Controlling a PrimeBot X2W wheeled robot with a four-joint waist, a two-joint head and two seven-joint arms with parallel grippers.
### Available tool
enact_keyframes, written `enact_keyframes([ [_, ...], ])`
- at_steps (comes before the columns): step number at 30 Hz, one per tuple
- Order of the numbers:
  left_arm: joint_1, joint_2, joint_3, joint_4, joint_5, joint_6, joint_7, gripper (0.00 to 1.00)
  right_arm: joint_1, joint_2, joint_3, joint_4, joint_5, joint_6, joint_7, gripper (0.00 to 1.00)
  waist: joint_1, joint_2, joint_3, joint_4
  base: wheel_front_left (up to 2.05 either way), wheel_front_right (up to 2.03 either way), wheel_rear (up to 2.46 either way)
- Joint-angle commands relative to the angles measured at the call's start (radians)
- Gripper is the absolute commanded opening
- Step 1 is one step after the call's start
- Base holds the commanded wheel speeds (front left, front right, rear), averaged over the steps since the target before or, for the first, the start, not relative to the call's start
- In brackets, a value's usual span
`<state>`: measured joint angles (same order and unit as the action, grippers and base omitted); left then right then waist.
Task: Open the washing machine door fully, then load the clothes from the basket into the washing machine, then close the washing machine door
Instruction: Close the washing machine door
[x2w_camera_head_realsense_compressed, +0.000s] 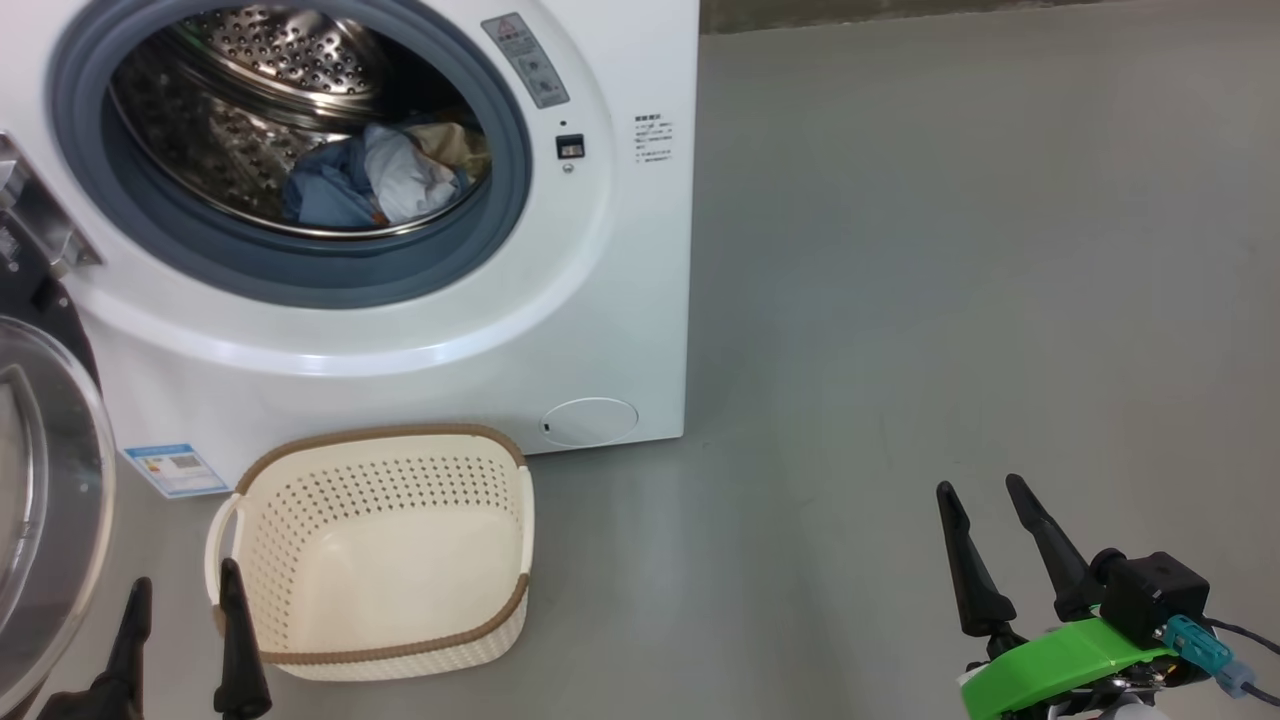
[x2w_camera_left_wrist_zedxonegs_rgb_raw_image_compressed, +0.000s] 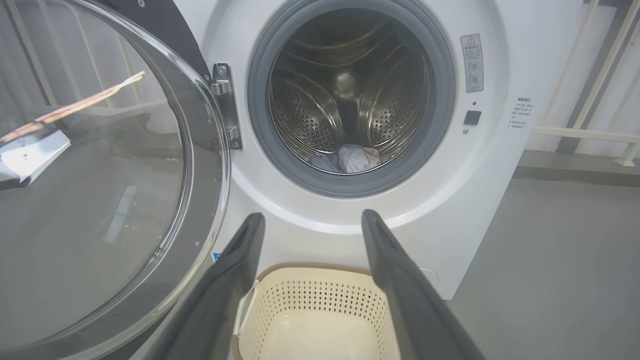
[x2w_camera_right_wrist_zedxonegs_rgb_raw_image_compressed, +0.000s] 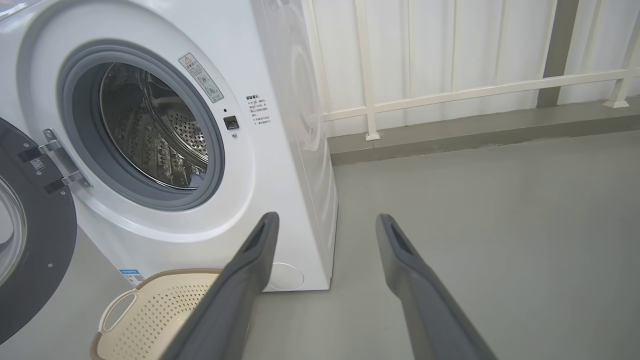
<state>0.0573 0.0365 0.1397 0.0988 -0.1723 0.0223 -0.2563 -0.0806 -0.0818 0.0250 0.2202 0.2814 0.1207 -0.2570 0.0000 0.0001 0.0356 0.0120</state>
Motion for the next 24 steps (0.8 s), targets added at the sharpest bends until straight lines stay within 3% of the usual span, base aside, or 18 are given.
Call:
enact_keyframes([
  [1, -0.018, 0.014, 0.029, -0.023, 0.010, 0.009, -0.006, 1.00, -0.008, -0.003, 0.025, -0.024, -0.011, 0.010, -0.005, 1.00, 0.0000, -0.0001, 0.000, 0.005, 0.00, 0.00, 0.00],
  [24, -0.006, 0.014, 0.046, -0.021, 0.019, 0.045, -0.006, 1.00, -0.005, -0.006, 0.030, -0.026, -0.011, 0.010, -0.005, 1.00, 0.0000, -0.0001, 0.001, 0.210, 0.00, 0.00, 0.00],
])
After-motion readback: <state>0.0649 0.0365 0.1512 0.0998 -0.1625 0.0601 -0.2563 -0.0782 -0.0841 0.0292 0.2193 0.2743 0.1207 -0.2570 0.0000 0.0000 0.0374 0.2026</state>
